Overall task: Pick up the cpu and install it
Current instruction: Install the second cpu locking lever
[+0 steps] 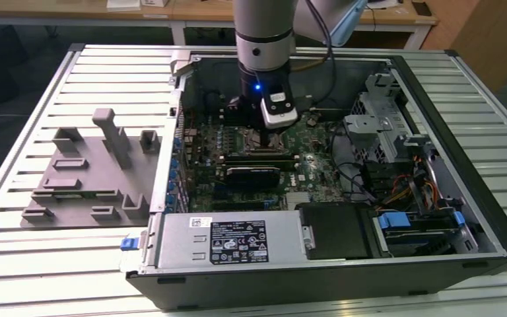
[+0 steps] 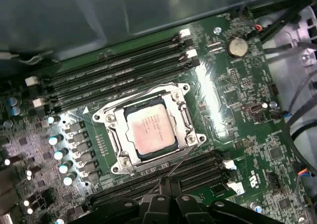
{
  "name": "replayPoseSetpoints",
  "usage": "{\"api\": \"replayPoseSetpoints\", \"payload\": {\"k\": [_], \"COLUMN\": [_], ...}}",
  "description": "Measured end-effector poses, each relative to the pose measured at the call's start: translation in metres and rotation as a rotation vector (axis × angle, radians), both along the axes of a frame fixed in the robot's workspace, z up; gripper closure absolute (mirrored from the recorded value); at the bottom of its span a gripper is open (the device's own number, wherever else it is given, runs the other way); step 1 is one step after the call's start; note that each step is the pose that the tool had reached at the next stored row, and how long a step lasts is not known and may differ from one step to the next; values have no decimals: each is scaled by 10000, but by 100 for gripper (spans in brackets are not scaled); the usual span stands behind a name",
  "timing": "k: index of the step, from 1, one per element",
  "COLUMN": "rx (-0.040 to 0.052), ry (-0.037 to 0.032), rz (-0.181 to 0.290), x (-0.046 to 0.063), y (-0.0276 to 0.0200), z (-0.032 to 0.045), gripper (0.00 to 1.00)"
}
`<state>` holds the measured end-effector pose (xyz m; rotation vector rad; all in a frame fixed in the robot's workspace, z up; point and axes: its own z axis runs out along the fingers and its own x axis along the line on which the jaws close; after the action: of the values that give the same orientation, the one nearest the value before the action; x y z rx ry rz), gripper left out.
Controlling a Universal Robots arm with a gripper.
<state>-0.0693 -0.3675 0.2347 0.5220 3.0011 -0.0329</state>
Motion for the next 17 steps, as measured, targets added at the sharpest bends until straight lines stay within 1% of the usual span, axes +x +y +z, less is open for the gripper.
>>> {"api": "replayPoseSetpoints", "payload": {"k": [6,13,17], "rx": [1,33,91], "ry": [0,-1,-3], "rz": [493,908,1102], "x": [-38,-95,-123], "y": [-19,-48,-65], "z": [-28,-51,-61], "gripper": [89,89,89]}}
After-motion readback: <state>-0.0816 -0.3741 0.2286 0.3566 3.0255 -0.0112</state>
